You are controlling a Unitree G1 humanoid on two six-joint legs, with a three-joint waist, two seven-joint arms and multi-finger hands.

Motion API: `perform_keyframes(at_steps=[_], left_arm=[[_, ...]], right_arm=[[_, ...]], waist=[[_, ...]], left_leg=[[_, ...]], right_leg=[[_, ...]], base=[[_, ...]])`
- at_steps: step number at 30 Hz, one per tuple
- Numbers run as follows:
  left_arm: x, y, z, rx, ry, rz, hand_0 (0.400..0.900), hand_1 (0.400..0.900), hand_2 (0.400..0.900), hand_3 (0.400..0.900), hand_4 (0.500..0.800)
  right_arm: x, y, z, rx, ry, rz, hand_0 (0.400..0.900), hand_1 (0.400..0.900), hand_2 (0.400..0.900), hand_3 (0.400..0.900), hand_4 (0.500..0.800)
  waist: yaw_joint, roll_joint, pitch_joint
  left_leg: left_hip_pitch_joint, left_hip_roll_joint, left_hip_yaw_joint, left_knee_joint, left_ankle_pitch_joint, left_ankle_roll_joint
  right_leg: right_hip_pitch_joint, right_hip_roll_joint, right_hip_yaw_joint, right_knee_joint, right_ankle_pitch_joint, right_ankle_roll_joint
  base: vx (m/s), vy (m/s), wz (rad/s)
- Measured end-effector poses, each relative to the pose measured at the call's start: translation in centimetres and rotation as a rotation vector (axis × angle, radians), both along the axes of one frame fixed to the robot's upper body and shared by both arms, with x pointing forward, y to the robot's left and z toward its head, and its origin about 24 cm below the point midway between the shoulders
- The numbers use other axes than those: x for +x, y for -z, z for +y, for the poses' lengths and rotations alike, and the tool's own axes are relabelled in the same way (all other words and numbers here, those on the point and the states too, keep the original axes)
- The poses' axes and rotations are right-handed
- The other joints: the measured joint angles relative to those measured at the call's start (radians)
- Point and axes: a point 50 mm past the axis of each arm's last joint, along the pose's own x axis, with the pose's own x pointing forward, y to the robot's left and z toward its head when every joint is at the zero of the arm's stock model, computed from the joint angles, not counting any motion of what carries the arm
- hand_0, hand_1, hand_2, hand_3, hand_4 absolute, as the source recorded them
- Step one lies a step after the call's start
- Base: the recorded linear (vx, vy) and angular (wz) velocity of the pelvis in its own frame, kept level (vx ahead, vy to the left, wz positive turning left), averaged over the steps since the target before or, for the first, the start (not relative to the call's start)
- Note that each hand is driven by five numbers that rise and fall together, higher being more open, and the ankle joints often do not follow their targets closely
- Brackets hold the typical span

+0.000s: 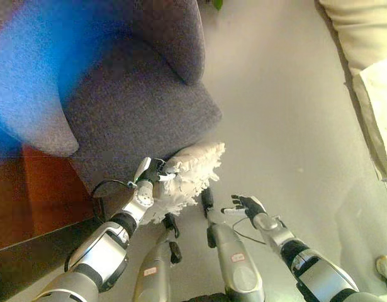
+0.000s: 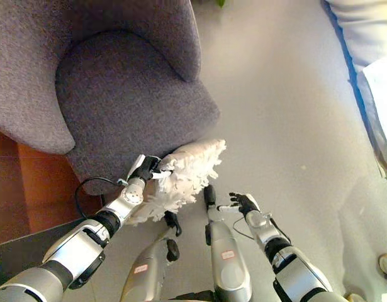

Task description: Pick up the pillow and put it on the sofa.

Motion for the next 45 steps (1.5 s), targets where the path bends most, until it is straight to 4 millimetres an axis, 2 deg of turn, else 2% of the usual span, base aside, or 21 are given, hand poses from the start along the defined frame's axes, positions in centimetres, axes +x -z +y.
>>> perform_keyframes(at_steps=[6, 9, 13, 16, 23, 26, 29, 35, 42, 45], left_arm=[[-1.6, 1.8, -0.5, -0.035, 0.037, 0.056, 0.4, 0.4, 0.4, 0.4, 0.5], [-2.4, 2.4, -1.1, -0.062, 0.073, 0.087, 0.4, 0.4, 0.4, 0.4, 0.5], [-3.1, 2.7, -1.9, -0.101, 0.135, 0.113, 0.4, 0.4, 0.4, 0.4, 0.5], [-3.4, 2.6, -2.5, -0.119, 0.192, 0.128, 0.4, 0.4, 0.4, 0.4, 0.5], [-3.1, 0.7, -1.4, -0.128, 0.253, 0.158, 0.4, 0.4, 0.4, 0.4, 0.5], [-2.9, -0.3, -1.3, -0.148, 0.265, 0.152, 0.4, 0.4, 0.4, 0.4, 0.5], [-2.7, -1.4, -1.1, -0.201, 0.254, 0.149, 0.4, 0.4, 0.4, 0.4, 0.5], [-2.2, -2.2, -0.3, -0.277, 0.187, 0.203, 0.4, 0.4, 0.4, 0.4, 0.5], [-0.8, -4.5, 1.9, -0.337, 0.083, 0.182, 0.4, 0.4, 0.4, 0.4, 0.5], [-0.3, -5.8, 3.5, -0.361, 0.032, 0.143, 0.4, 0.4, 0.4, 0.4, 0.5]], right_arm=[[-3.6, 2.5, -1.5, -0.001, 0.037, 0.12, 0.9, 0.9, 0.9, 0.9, 0.8], [-5.3, 3.4, -2.6, 0.009, 0.094, 0.16, 0.9, 0.9, 0.9, 0.9, 0.8], [-6.7, 3.9, -3.7, 0.007, 0.117, 0.199, 0.9, 0.9, 0.9, 0.9, 0.8], [-7.3, 4.2, -4.0, -0.003, 0.099, 0.219, 0.9, 0.9, 0.9, 0.9, 0.8], [-8.5, 4.8, -4.2, -0.031, 0.063, 0.26, 0.9, 0.9, 0.9, 0.9, 0.8], [-10.3, 5.5, -4.4, -0.029, 0.07, 0.309, 0.9, 0.9, 0.9, 0.9, 0.8], [-11.6, 6.0, -4.6, -0.037, 0.071, 0.356, 0.9, 0.9, 0.9, 0.9, 0.8], [-12.6, 6.4, -4.7, -0.033, 0.072, 0.408, 0.9, 0.9, 0.9, 0.9, 0.8], [-13.4, 6.7, -4.9, -0.024, 0.074, 0.434, 0.9, 0.9, 0.9, 0.9, 0.8], [-14.0, 6.9, -5.0, -0.009, 0.109, 0.449, 0.9, 0.9, 0.9, 0.9, 0.8]], waist=[[0.005, 0.026, -0.011], [0.019, 0.057, -0.033], [0.036, 0.113, -0.076], [0.048, 0.132, -0.113], [0.05, 0.116, -0.194], [0.052, 0.114, -0.244], [0.056, 0.113, -0.272], [0.061, 0.114, -0.304], [0.07, 0.116, -0.328], [0.074, 0.115, -0.338]], left_leg=[[0.083, -0.001, -0.013, -0.056, 0.016, -0.001], [0.14, 0.0, -0.017, -0.09, 0.016, -0.002], [0.187, 0.001, -0.027, -0.122, 0.019, -0.006], [0.203, 0.003, -0.035, -0.123, 0.014, -0.011], [0.251, 0.004, -0.053, -0.124, 0.004, -0.01], [0.255, 0.004, -0.067, -0.124, -0.003, -0.005], [0.264, 0.004, -0.07, -0.124, -0.004, -0.005], [0.279, 0.005, -0.071, -0.125, -0.006, -0.005], [0.282, 0.005, -0.076, -0.131, -0.007, -0.006], [0.283, 0.006, -0.083, -0.134, -0.007, -0.007]], right_leg=[[0.086, 0.003, -0.024, -0.044, 0.0, 0.0], [0.146, 0.008, -0.03, -0.078, 0.0, 0.0], [0.199, 0.015, -0.042, -0.112, 0.0, 0.0], [0.219, 0.016, -0.049, -0.114, -0.01, 0.001], [0.275, 0.015, -0.067, -0.115, -0.028, 0.005], [0.284, 0.014, -0.079, -0.115, -0.035, 0.006], [0.296, 0.013, -0.083, -0.115, -0.038, 0.007], [0.31, 0.014, -0.084, -0.115, -0.04, 0.005], [0.315, 0.014, -0.088, -0.115, -0.043, 0.0], [0.319, 0.015, -0.096, -0.116, -0.045, 0.002]], base=[[0.09, 0.039, 0.07], [0.09, 0.042, 0.09], [0.1, 0.043, 0.07], [0.13, 0.041, 0.05], [0.13, 0.021, 0.07], [0.11, 0.002, 0.07], [0.08, -0.005, 0.05], [0.05, -0.004, 0.05], [0.03, -0.003, 0.05], [0.04, -0.002, 0.08]])
